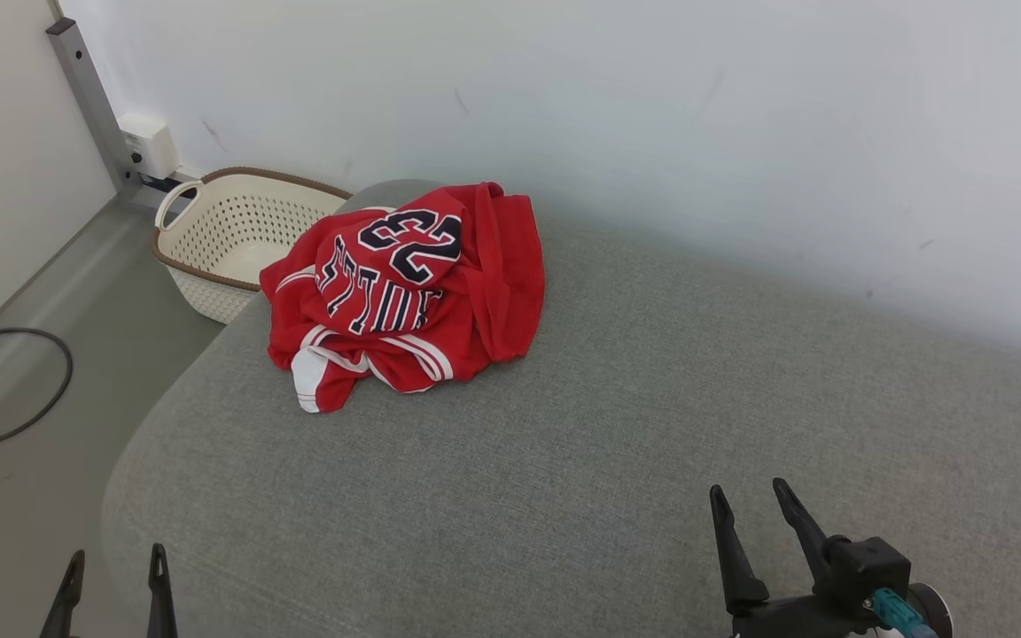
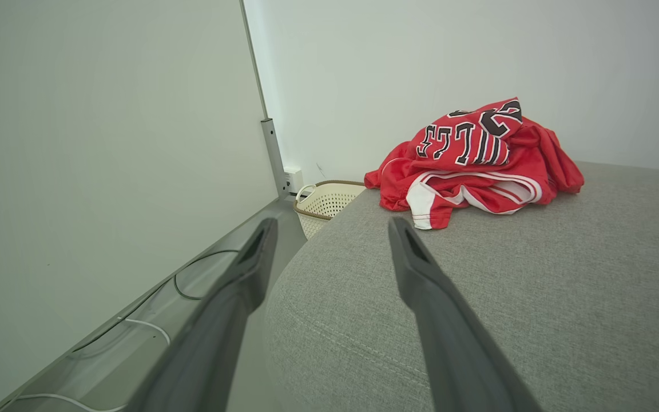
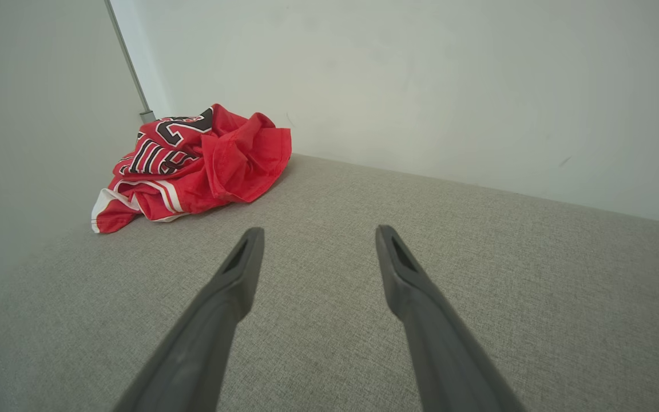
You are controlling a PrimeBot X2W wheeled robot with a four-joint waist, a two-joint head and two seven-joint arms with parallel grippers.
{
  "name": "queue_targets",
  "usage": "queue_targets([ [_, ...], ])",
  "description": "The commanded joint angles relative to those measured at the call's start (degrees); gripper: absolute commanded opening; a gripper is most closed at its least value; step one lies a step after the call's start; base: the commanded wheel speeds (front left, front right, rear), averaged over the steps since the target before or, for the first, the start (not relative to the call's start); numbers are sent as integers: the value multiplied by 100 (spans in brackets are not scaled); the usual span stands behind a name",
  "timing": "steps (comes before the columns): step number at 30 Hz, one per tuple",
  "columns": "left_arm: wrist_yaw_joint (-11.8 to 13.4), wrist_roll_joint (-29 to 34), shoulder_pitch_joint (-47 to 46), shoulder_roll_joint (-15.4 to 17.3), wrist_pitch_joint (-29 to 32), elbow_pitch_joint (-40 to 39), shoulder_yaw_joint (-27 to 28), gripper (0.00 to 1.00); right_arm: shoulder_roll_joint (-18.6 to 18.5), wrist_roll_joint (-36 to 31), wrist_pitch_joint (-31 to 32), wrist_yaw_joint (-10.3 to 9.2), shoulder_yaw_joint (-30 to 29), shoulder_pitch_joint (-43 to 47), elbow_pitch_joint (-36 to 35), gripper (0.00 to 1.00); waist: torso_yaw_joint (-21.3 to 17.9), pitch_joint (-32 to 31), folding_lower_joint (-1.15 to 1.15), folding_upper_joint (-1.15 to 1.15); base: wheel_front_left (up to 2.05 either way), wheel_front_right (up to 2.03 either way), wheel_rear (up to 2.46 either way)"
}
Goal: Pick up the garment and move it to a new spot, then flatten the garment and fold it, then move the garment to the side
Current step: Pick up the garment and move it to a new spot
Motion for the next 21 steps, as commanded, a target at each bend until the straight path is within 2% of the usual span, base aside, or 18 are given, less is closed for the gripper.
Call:
queue_targets([
  [1,19,8,-33,4,-40,-21,8,100,1,1,-28,4,26,-24,20,100,-23,1,0,0,0,0,0],
  [6,21,-55,-59,-22,-54,8,12,100,1,-24,-27,4,34,-68,46,100,-87,32,0,0,0,0,0],
  [11,34,-277,-148,-191,-78,-12,149,100,1,-70,-18,4,58,-112,36,100,-190,127,0,0,0,0,0],
  [17,-161,-411,-563,-128,-77,128,221,100,1,-85,-1,4,116,-259,-32,100,-404,293,0,0,0,0,0],
  [21,-351,-552,-1140,24,-80,293,326,100,1,-103,7,4,231,-404,-92,100,-680,503,0,0,0,0,0],
])
